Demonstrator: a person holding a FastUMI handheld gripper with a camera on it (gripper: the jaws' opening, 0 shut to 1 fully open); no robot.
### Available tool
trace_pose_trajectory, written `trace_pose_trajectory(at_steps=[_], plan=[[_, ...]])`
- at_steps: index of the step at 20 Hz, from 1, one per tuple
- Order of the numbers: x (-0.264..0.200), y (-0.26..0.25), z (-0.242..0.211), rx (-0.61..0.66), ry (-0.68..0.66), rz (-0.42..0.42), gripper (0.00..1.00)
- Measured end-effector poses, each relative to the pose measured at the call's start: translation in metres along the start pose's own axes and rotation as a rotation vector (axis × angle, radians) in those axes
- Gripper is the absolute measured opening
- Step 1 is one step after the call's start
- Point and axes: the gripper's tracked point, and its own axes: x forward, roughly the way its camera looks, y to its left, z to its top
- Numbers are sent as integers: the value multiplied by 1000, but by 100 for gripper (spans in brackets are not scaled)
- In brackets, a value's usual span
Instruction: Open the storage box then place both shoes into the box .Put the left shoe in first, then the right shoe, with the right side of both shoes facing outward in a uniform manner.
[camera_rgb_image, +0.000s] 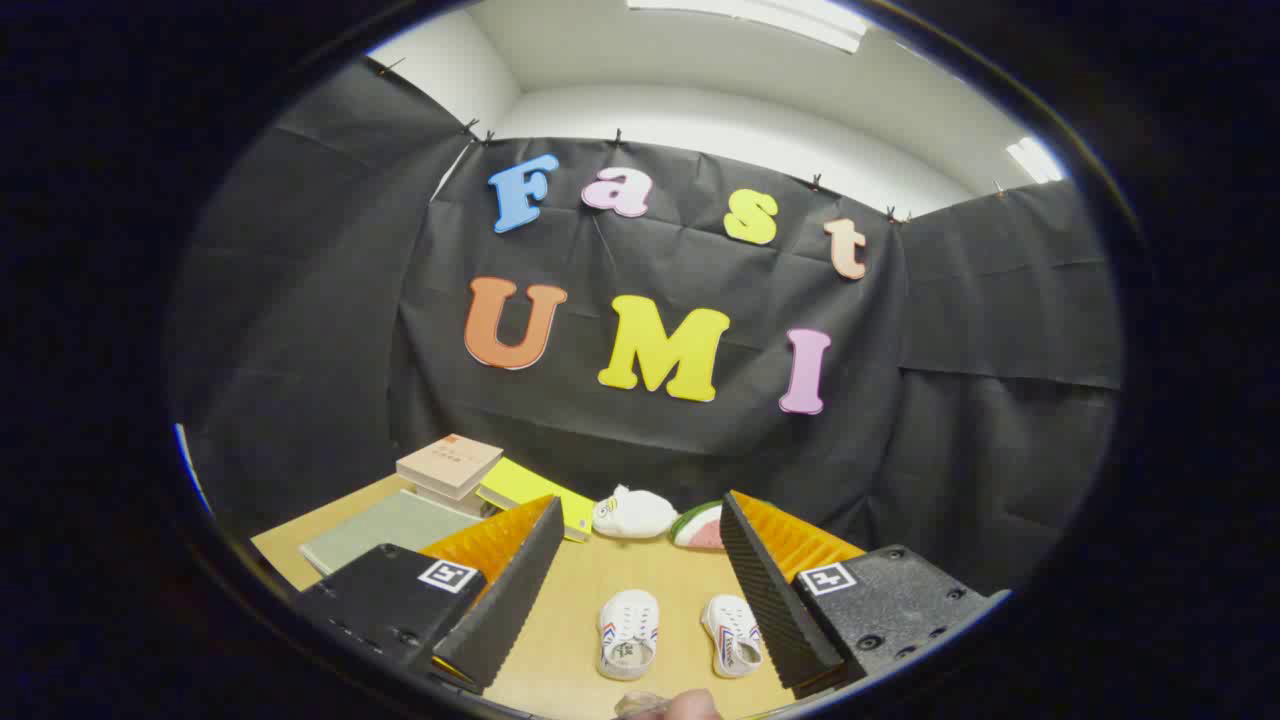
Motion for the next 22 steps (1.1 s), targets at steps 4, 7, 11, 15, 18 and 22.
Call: trace_pose_trajectory(at_steps=[4, 7, 11, 15, 18, 22], plan=[[5, -3, 0, 21, -12, 12, 100], [10, -3, -2, 29, -5, 29, 100], [14, -5, 2, 16, -27, 46, 100], [14, -3, 6, 18, -44, 73, 100], [14, 1, 2, -1, -29, 118, 100], [12, 6, -2, 10, -9, 189, 100]])
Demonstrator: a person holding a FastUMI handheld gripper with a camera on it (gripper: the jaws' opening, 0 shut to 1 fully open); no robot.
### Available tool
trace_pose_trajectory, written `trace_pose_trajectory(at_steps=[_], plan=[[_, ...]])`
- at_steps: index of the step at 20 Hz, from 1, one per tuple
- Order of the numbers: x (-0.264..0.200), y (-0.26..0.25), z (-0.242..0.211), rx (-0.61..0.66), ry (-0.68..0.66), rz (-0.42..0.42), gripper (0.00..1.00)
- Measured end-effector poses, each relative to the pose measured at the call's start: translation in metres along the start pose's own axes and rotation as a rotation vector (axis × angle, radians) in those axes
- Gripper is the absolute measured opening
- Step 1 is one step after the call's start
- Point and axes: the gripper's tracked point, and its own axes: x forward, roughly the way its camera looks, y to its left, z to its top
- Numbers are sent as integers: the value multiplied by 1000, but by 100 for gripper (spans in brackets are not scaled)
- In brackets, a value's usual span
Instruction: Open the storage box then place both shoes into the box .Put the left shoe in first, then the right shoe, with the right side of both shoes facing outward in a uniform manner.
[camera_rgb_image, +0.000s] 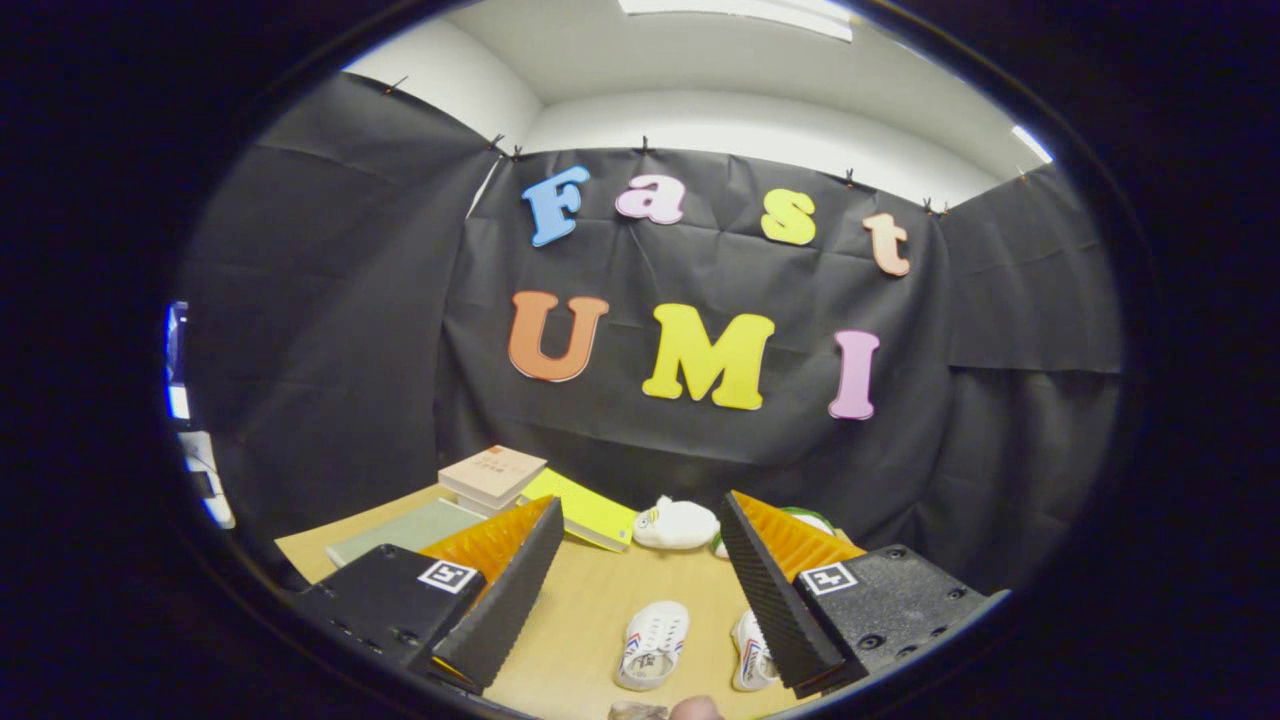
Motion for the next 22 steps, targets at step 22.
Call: trace_pose_trajectory(at_steps=[22], plan=[[61, 115, -153, 412, 491, 558, 99]])
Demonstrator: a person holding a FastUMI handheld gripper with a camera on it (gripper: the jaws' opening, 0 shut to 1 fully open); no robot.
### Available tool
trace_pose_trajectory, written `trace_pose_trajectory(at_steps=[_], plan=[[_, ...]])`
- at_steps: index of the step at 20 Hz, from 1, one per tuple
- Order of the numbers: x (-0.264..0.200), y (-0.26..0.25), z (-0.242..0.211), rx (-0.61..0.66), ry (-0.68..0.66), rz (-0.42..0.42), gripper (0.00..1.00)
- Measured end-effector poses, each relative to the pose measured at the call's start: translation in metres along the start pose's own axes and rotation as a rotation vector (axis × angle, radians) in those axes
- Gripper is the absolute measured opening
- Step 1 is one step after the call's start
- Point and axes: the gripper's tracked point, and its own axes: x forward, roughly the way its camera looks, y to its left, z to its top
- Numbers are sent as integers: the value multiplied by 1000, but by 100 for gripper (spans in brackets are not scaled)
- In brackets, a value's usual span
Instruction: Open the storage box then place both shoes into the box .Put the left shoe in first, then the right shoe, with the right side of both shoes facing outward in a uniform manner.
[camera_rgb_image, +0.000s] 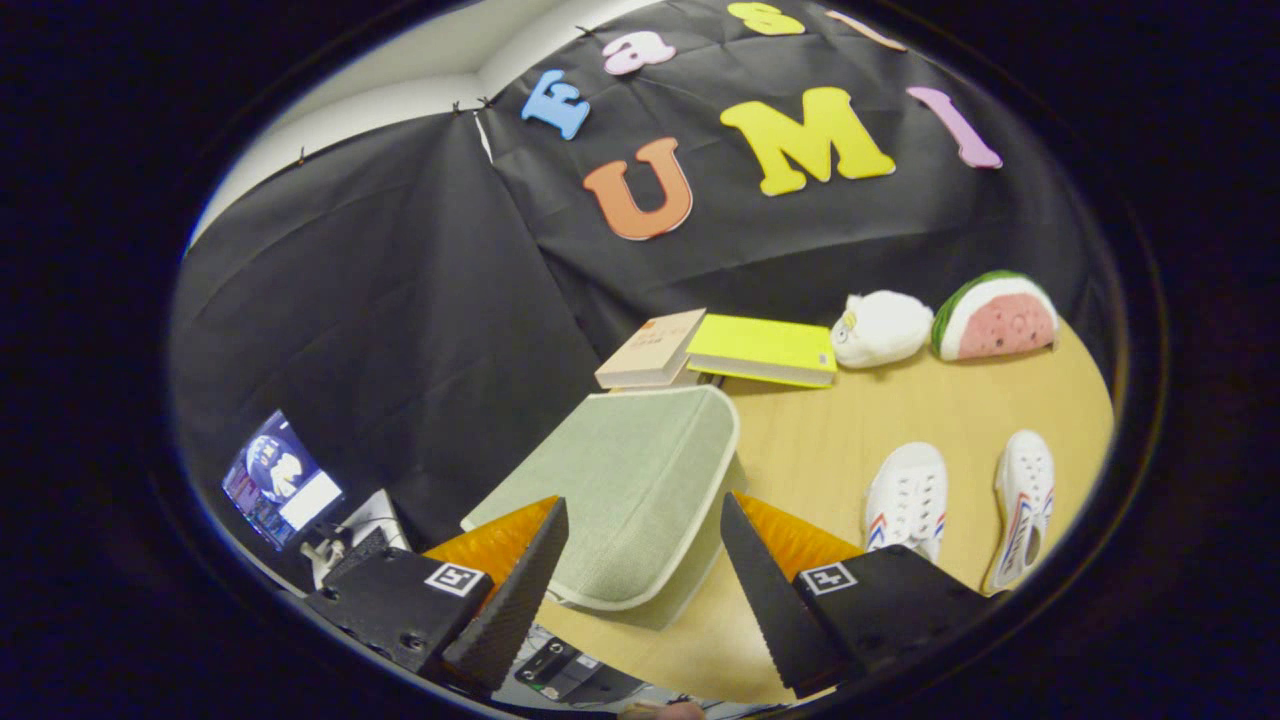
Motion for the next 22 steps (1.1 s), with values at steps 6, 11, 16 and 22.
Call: trace_pose_trajectory(at_steps=[6, 11, 16, 22], plan=[[35, -2, -26, 198, 120, 136, 100], [59, 1, -36, 400, 205, 236, 100], [63, 7, -21, 487, 200, 270, 97], [38, 20, 8, 437, 148, 256, 60]])
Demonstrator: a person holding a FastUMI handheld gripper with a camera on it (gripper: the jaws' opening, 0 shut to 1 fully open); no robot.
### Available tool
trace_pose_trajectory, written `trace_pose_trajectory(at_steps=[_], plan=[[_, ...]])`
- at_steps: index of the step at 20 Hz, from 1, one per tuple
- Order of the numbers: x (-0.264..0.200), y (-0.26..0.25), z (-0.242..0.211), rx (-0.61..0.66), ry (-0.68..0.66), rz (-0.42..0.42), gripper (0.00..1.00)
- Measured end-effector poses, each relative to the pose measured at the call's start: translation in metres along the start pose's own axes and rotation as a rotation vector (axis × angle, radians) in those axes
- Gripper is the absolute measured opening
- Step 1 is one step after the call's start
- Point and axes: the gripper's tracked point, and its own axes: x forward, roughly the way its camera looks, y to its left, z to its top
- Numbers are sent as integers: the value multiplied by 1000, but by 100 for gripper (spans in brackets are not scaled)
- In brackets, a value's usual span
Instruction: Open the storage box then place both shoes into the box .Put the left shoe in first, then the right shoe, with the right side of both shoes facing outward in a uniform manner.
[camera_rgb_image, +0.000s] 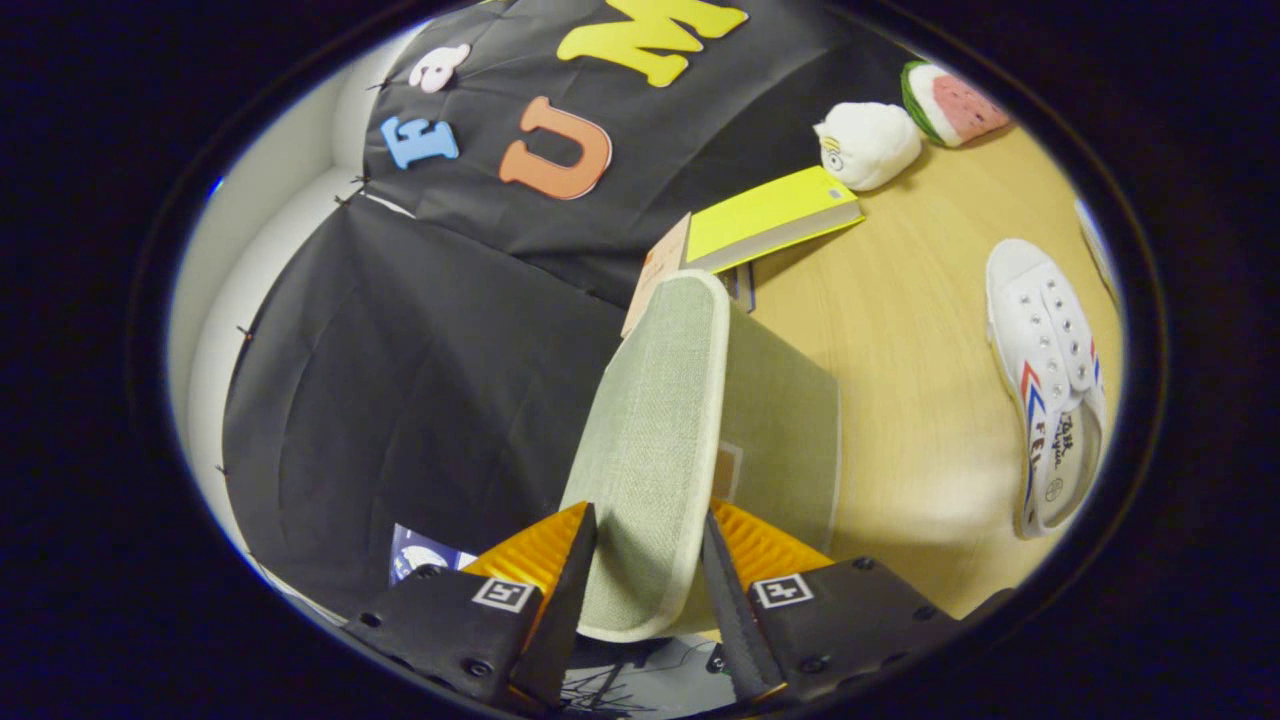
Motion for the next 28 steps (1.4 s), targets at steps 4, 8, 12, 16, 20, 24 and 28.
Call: trace_pose_trajectory(at_steps=[4, 8, 12, 16, 20, 24, 28], plan=[[-10, 22, 12, -72, -33, -71, 13], [-14, 70, 30, -161, -54, -82, 6], [0, 135, 44, -264, -83, -97, 6], [33, 198, 42, -402, -92, -94, 6], [79, 234, 22, -472, -61, -91, 12], [113, 251, 10, -550, -46, -97, 22], [131, 250, 7, -590, -47, -122, 37]])
